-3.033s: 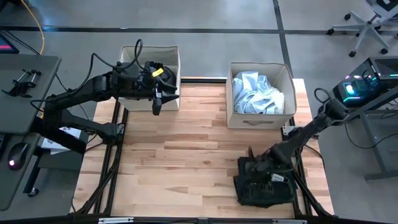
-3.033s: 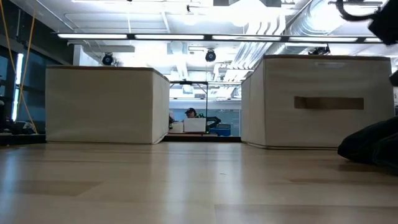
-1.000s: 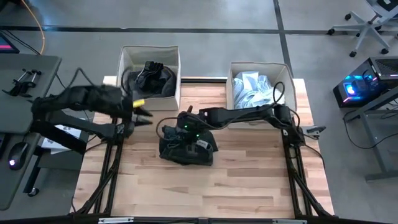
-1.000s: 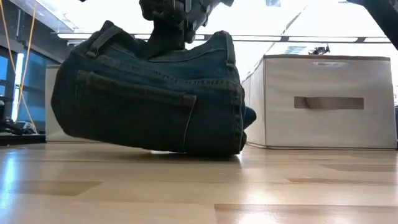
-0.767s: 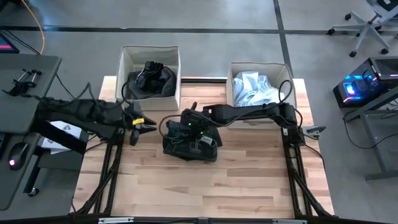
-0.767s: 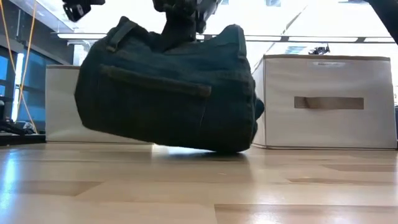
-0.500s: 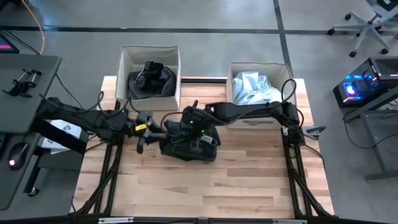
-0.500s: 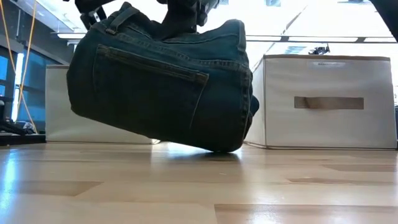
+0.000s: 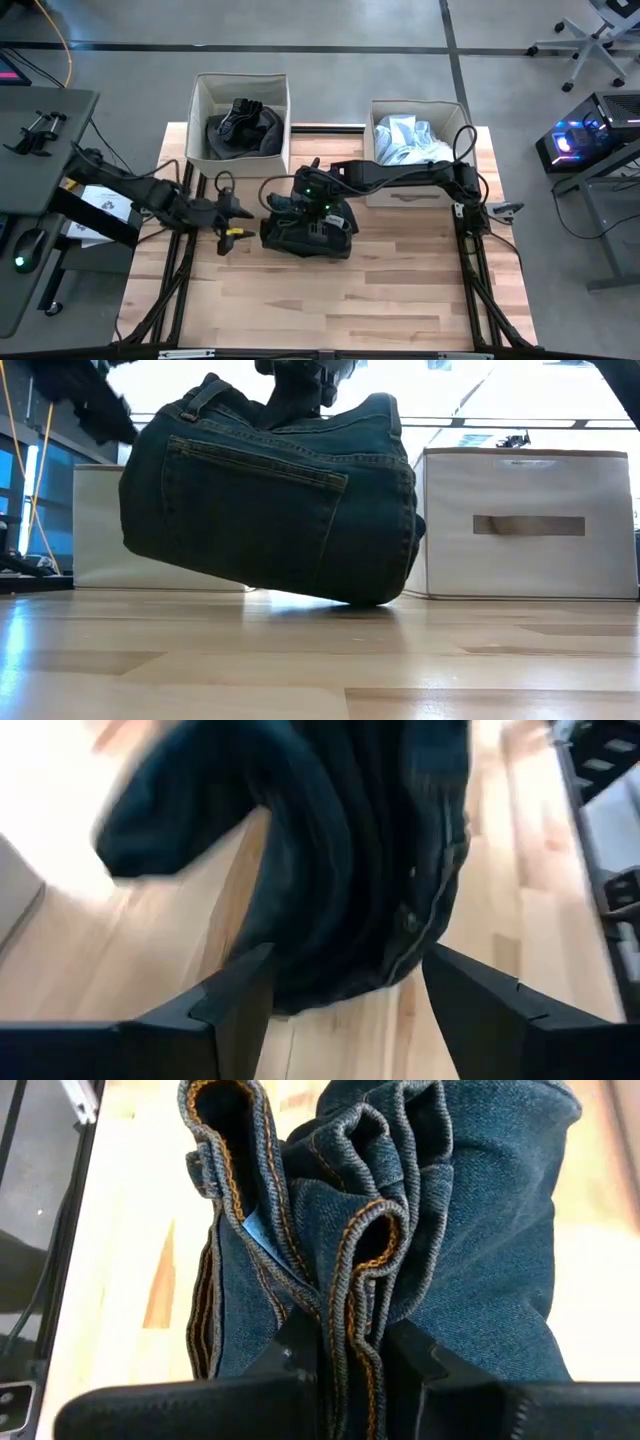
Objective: Sort clothes
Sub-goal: Put the dark blue pants into the left laundry organizer
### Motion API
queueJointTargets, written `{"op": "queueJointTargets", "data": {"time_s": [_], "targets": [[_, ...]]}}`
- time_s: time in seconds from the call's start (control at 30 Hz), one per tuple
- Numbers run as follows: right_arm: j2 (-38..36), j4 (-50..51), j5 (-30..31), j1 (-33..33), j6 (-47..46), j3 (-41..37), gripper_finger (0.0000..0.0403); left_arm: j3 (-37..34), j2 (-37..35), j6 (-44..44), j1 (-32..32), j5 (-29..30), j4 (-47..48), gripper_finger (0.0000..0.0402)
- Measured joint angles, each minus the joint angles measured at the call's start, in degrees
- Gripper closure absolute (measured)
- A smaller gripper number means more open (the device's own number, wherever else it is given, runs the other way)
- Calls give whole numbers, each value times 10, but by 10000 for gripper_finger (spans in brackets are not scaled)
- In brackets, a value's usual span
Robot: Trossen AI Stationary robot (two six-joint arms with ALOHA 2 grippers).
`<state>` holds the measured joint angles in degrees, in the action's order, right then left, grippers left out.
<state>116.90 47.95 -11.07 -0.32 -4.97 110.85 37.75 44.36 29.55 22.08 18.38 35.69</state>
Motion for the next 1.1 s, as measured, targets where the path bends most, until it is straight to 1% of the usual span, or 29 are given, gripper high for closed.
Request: {"op": "queueJointTargets", "data": {"time_s": [0.1, 0.17, 0.27, 0.33, 0.43, 0.5, 0.6, 0.63, 0.7, 0.77, 0.8, 0.83, 0.97, 1.1], "targets": [[0, -6, 1, -9, -1, 0, 366, -41, 3, 28, 6, 22, -44, 148], [0, -10, -2, -14, 0, 0, 366, -70, 3, 31, 6, 33, -105, 130], [0, -18, -10, -21, -6, 0, 366, -107, 2, 1, 6, 42, -189, 102], [0, -19, -15, -26, -13, 0, 366, -119, 3, -31, 6, 42, -223, 87], [0, -27, -20, -33, -23, 0, 366, -121, 2, -69, 6, 66, -229, 76], [0, -30, -23, -36, -25, 0, 366, -119, 1, -64, 5, 84, -230, 74], [0, -30, -27, -39, -25, 0, 366, -92, -4, -33, 8, 98, -205, 74], [0, -30, -26, -39, -26, 0, 366, -85, -5, -27, 11, 120, -194, 74], [0, -32, -25, -39, -29, 0, 366, -89, -4, -34, 15, 185, -183, 74], [0, -35, -24, -39, -32, 0, 366, -101, 4, -61, 15, 239, -211, 73], [0, -37, -24, -39, -36, 0, 366, -110, 6, -74, 14, 252, -234, 73], [-1, -38, -24, -39, -37, 0, 366, -117, 11, -86, 10, 250, -259, 73], [-1, -41, -27, -38, -38, 0, 366, -143, 35, -85, -1, 187, -329, 73], [-1, -49, -29, -37, -38, 0, 366, -157, 63, -82, -12, 183, -385, 73]]}}
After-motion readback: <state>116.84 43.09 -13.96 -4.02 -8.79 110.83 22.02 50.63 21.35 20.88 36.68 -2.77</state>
